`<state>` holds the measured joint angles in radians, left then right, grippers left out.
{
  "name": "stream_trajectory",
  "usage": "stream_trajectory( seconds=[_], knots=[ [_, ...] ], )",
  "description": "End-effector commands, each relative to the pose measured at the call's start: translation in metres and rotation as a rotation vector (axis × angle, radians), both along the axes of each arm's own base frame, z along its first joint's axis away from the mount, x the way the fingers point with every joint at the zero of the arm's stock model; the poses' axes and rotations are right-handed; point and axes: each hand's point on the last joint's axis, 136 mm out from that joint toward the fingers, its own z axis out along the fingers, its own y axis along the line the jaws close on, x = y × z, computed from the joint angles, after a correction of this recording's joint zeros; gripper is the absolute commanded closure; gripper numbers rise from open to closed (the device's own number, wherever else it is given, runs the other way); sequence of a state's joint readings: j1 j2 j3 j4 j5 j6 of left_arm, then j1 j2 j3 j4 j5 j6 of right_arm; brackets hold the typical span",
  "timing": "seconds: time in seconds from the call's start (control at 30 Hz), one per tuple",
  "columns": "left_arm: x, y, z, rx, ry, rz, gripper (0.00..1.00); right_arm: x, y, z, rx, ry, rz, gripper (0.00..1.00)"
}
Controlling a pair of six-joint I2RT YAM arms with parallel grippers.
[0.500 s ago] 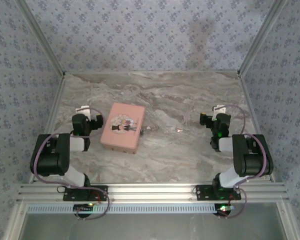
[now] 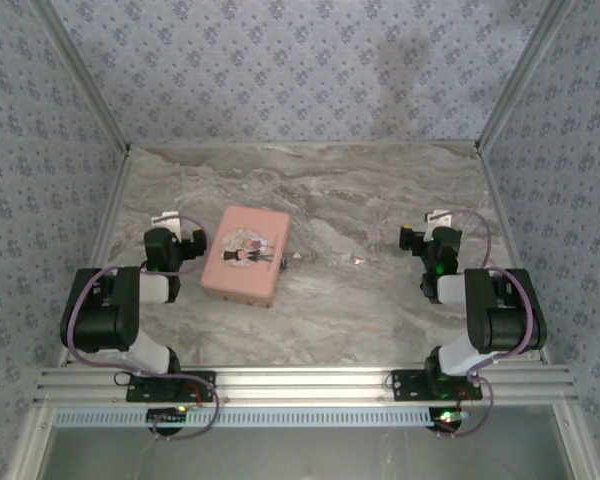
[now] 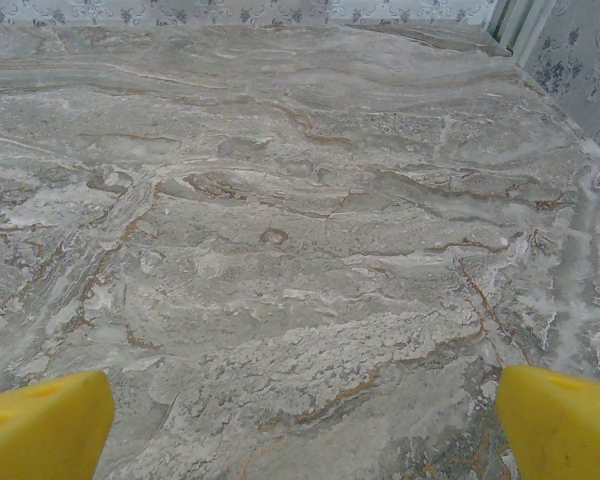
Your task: Unlock the padlock with the key
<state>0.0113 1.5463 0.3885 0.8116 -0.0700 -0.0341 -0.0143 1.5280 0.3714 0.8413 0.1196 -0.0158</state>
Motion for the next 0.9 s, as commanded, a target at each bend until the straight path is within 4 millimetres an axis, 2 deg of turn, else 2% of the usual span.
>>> stream_trajectory(
  seconds=[0.0,0.27,0.33,0.47,0.53,0.63,0.7,0.77,0.8,0.87],
  knots=[
    [0.009,-0.002,0.015,0.002,-0.041,-0.017,0.02,0.002,-0.002,0.004,0.002,-0.014,-0.017,0.0],
    [0.008,-0.002,0.015,0.003,-0.043,-0.016,0.02,0.001,-0.001,0.005,0.002,-0.017,-0.016,0.0],
    [0.007,0.001,0.019,0.003,-0.057,0.001,0.02,0.001,0.001,0.011,-0.007,-0.025,-0.005,0.0],
    [-0.003,0.022,0.048,0.006,-0.048,0.139,0.02,-0.001,0.008,0.048,-0.071,-0.004,-0.018,0.0],
    [-0.009,0.031,0.067,-0.023,-0.043,0.207,0.02,0.001,0.012,0.072,-0.025,-0.02,-0.021,0.0],
    [-0.02,0.038,0.094,-0.183,-0.028,0.319,0.02,0.007,0.027,0.104,0.188,-0.022,0.004,0.0],
    [-0.028,0.031,0.101,-0.332,0.008,0.335,0.02,0.012,0.03,0.111,0.431,0.038,-0.051,0.0],
    [-0.032,0.01,0.106,-0.458,0.03,0.261,0.02,0.029,0.063,0.123,0.592,0.081,0.143,0.01],
    [-0.037,-0.002,0.107,-0.52,0.041,0.224,0.04,0.035,0.081,0.127,0.628,0.111,0.228,0.05],
    [-0.053,-0.018,0.105,-0.582,0.074,0.215,0.07,0.043,0.111,0.13,0.614,0.159,0.326,0.06]
  ],
)
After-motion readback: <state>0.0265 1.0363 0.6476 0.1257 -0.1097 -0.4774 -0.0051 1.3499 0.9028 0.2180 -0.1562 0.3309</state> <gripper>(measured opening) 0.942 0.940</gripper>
